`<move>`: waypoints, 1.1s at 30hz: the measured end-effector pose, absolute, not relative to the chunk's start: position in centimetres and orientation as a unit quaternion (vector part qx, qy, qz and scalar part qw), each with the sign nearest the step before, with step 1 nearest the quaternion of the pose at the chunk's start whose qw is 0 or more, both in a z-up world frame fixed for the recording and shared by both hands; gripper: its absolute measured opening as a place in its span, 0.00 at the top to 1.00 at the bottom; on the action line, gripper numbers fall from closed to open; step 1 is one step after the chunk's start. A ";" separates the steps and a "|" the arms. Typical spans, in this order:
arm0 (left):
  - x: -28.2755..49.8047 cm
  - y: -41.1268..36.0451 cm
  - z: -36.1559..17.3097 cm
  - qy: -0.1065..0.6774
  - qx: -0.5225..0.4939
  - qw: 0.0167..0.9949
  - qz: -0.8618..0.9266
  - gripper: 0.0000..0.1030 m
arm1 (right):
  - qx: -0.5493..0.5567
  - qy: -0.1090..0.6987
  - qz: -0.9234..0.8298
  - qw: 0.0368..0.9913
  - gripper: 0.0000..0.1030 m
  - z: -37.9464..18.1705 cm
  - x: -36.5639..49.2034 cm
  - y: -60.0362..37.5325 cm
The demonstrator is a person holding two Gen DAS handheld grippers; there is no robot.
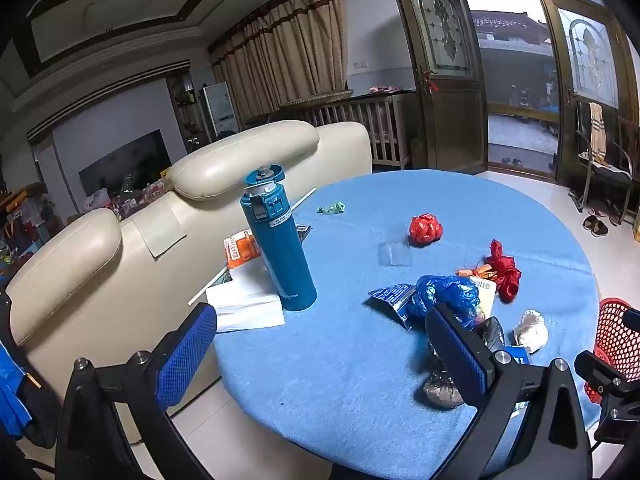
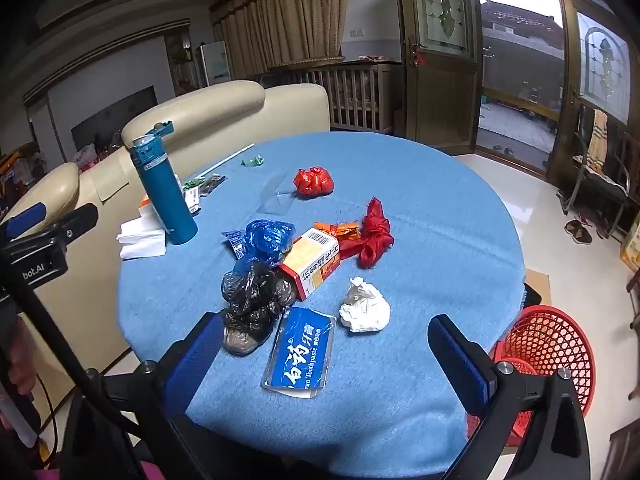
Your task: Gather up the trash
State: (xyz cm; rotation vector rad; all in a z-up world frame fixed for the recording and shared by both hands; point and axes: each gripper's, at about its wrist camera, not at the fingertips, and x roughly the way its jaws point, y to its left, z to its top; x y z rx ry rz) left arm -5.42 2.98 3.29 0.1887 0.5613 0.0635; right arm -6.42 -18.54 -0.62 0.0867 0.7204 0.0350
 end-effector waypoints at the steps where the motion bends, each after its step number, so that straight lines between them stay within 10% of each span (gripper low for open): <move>1: -5.4 3.0 3.2 0.277 0.093 0.956 0.031 0.00 | 0.042 0.353 0.017 0.935 0.00 -0.7 -6.4 -18.5; 33: -5.1 3.2 2.5 0.288 0.094 0.952 0.032 0.00 | 0.049 0.366 0.028 0.929 0.00 -1.5 -6.0 -18.0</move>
